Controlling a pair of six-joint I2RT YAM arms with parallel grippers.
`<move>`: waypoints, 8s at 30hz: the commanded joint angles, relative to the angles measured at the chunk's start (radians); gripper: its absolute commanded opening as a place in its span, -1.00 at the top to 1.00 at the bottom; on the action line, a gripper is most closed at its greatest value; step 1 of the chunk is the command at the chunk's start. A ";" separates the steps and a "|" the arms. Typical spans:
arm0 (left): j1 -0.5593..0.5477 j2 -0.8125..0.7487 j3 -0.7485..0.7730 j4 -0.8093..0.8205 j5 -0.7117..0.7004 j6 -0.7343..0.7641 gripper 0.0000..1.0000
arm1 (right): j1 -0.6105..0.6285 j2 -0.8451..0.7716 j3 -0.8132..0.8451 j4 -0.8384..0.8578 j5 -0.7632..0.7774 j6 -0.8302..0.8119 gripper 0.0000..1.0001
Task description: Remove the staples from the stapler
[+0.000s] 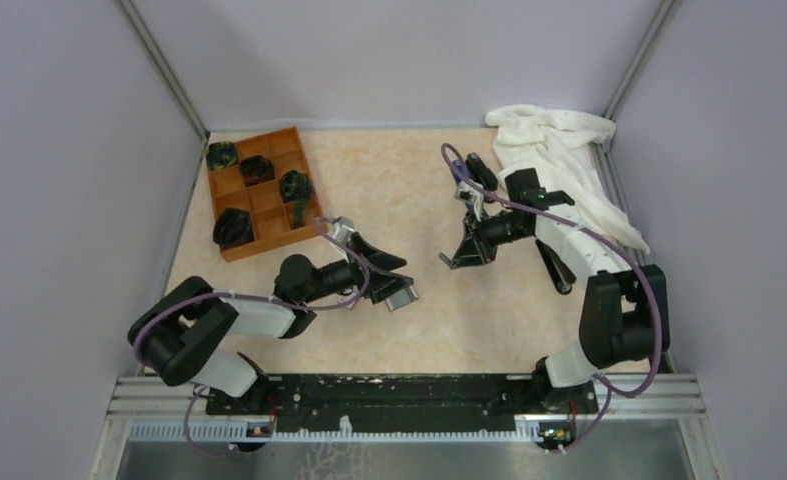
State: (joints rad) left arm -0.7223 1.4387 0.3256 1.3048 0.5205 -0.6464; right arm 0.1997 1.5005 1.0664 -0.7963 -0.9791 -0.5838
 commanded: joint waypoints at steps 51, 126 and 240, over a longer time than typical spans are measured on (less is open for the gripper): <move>-0.086 0.252 0.238 0.117 -0.010 -0.046 0.38 | 0.068 -0.070 0.053 -0.066 -0.253 -0.018 0.84; -0.101 -0.037 0.522 -0.998 -0.333 0.433 -0.35 | -0.236 -0.350 -0.033 -0.145 -0.257 -0.652 -0.31; -0.049 -1.023 -0.319 -0.893 -0.734 0.258 -0.98 | 0.613 0.178 -0.006 0.463 0.669 0.766 0.96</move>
State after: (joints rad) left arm -0.7761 0.4088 0.0196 0.3691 -0.2092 -0.3813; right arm 0.7849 1.6325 1.0210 -0.3614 -0.3866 0.1291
